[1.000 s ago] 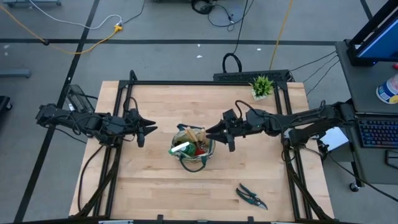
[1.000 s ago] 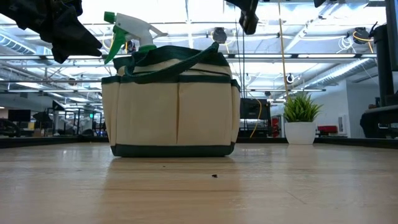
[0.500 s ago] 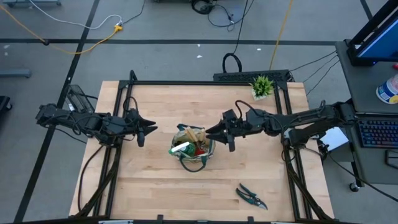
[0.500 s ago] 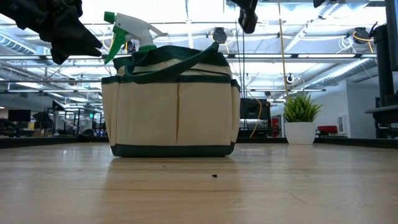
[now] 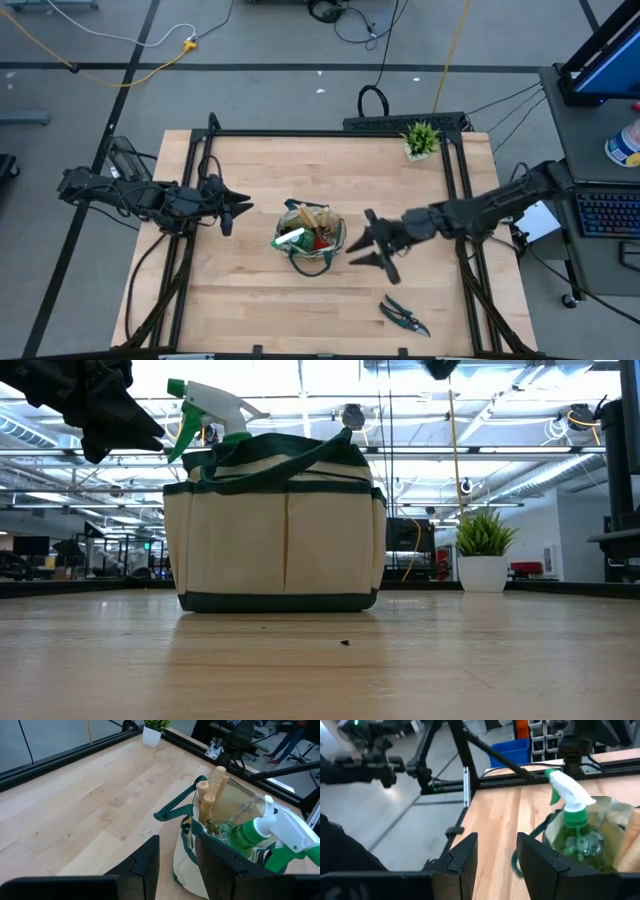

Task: Pick & Place Garden tools in Gardening bag
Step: Put the green shear scissors into the white gardening bag

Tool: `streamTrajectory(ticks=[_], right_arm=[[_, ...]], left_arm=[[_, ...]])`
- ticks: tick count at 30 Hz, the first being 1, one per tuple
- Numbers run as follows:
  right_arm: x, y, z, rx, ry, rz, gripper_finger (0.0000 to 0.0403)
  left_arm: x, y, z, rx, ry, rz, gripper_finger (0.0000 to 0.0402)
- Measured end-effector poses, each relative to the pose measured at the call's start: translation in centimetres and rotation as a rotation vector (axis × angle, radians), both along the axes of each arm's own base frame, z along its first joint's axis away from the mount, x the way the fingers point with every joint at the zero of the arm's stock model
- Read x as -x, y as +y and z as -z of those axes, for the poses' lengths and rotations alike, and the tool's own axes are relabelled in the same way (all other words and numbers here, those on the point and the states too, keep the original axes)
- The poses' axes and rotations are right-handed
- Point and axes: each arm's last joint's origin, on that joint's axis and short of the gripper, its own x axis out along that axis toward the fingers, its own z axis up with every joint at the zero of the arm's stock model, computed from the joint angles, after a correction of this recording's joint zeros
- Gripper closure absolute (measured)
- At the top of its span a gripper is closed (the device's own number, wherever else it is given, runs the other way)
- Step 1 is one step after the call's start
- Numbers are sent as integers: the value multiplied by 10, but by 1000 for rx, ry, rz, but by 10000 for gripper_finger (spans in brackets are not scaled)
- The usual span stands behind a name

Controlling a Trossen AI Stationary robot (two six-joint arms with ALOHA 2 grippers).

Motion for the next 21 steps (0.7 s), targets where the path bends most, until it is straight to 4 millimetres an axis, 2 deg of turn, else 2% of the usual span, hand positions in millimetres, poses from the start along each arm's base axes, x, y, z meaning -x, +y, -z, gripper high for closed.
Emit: streamTrajectory(ticks=[9, 14, 21], right_arm=[[40, 34, 0, 60, 126, -13, 275], [53, 49, 6, 49, 209, -65, 275], [66, 57, 4, 103, 391, -27, 275]], left_arm=[[0, 0, 0, -5, 3, 2, 272], [0, 0, 0, -9, 6, 4, 272], [0, 0, 0, -5, 4, 2, 273]])
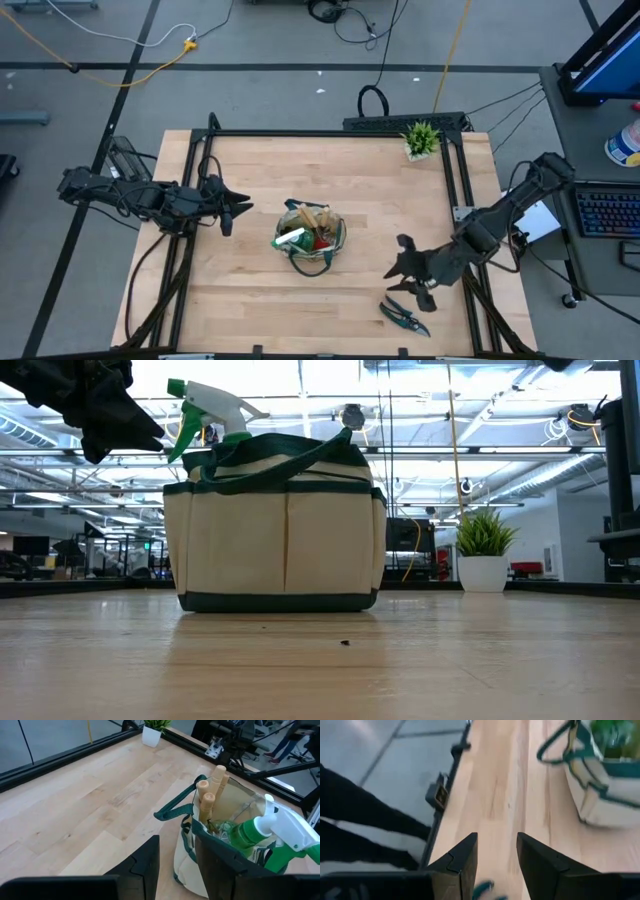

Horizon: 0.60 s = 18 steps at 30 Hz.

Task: Pick & Place Garden tools in Gardening bag
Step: Put the green shear scissors into the white gardening bag

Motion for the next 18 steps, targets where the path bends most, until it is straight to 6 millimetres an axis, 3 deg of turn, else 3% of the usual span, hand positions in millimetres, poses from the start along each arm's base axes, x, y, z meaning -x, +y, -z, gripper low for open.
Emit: streamTrajectory(ticks=[7, 18], right_arm=[[3, 8, 9, 41, 194, 21, 275], [1, 21, 46, -140, 648, 139, 275]], left_arm=[[0, 0, 0, 1, -1, 0, 272], [0, 0, 0, -3, 1, 2, 272]])
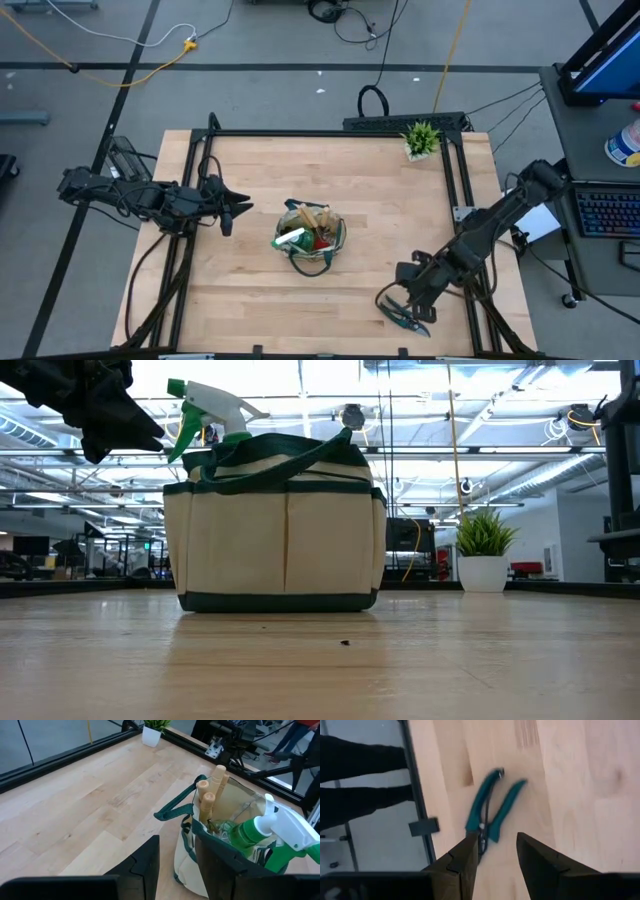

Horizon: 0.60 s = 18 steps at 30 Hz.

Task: Pick & Place Garden tools in Gardening bag
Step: Put the green shear scissors into the white gardening bag

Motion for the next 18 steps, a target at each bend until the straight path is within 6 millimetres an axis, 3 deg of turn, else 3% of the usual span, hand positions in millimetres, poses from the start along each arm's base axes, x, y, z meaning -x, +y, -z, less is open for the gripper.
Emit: streamTrajectory(ticks=[18], right_arm=[[-8, 7, 1, -62, -29, 21, 275]], left_arm=[[0, 0, 1, -4, 7, 0, 272]])
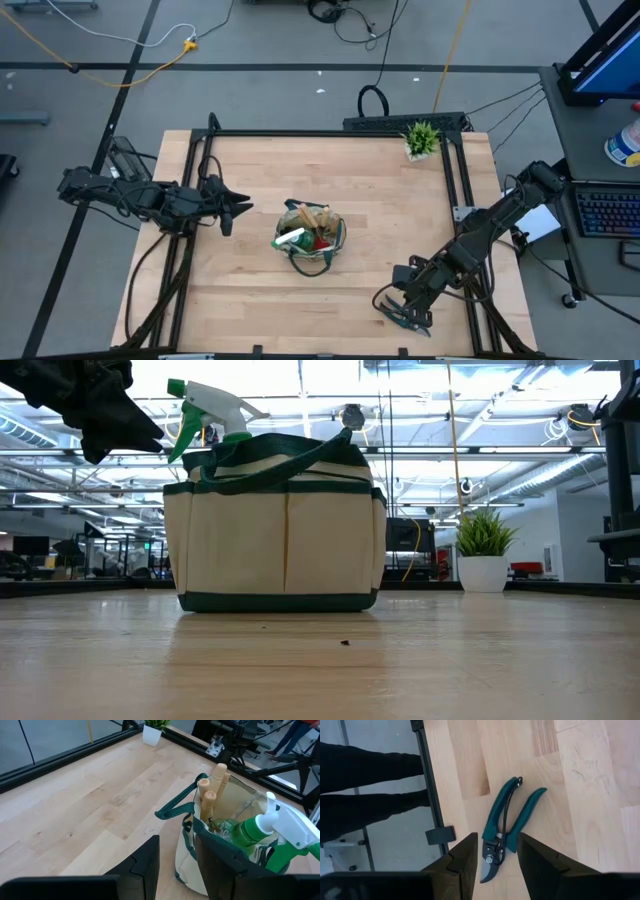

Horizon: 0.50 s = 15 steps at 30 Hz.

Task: Pick & Place Garden tools in Gardening bag
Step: Put the green shear scissors into the white gardening bag

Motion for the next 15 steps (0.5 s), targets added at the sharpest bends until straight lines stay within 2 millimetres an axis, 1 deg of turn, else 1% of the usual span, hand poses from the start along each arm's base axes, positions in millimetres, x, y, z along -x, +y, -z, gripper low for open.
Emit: streamTrajectory(ticks=[7, 15], right_arm=[[0, -1, 0, 12, -1, 42, 275], [0, -1, 0, 12, 2, 44, 275]], left_arm=[[0, 0, 0, 0, 0, 0, 272], [0, 0, 0, 0, 0, 0, 273]])
